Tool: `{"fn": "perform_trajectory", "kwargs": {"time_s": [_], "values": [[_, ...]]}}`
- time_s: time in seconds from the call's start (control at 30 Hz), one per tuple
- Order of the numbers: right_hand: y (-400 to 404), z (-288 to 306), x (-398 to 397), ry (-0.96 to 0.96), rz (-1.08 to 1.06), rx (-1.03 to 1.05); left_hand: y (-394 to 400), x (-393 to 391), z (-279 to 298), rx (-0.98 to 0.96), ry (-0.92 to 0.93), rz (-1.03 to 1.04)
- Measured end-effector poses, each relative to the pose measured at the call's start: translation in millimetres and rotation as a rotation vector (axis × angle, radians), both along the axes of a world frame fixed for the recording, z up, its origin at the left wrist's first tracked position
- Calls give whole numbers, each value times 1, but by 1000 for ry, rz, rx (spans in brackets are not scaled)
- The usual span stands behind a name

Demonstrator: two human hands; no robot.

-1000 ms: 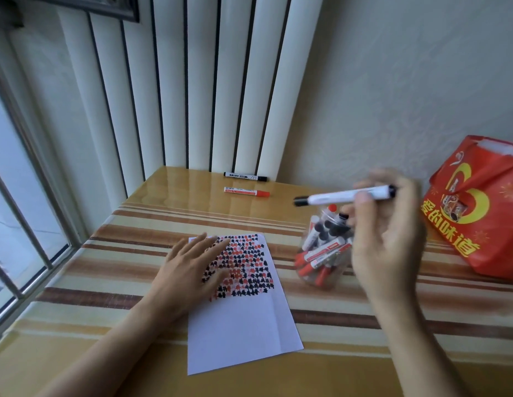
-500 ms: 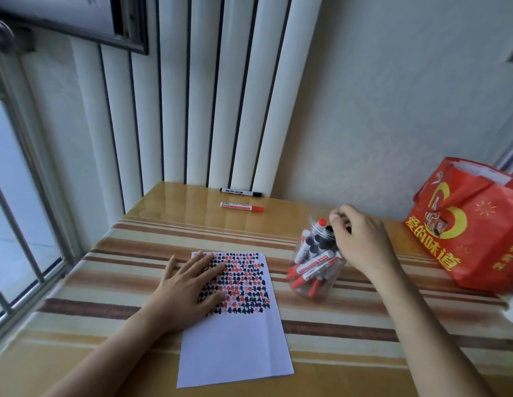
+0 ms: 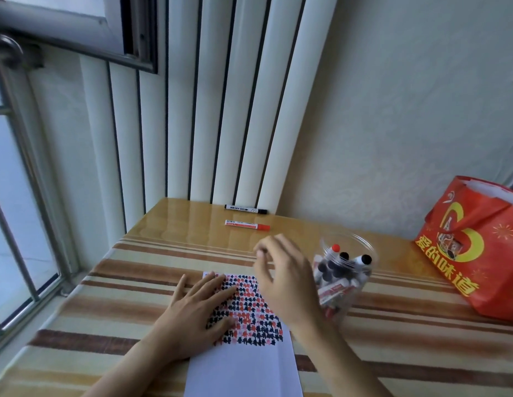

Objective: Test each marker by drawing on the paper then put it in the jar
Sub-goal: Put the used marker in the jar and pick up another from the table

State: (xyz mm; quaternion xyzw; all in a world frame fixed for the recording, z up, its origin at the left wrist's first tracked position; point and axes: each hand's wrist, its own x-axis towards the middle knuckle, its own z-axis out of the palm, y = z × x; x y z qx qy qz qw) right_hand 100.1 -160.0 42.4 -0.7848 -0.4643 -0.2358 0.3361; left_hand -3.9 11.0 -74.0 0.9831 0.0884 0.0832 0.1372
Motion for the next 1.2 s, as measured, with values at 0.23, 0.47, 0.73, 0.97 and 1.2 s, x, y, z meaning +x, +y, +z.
{"fn": "perform_trajectory", "kwargs": {"time_s": [0.23,0.47,0.73,0.97,1.2], "values": [[86,-61,99,283,-206,-277,1,0,2,-20,-12,7],[118,-82,157,210,-378,-406,1,1,2,-27,-6,7],[111,-82,147,101,-421,-486,0,0,5,-16,-19,5],[47,-77,48,337,-167,73,-2,-3,9,-16,-54,-9],[-32,-81,-29,1116,300,280,-7,-10,20,-108,-285,-166]]}}
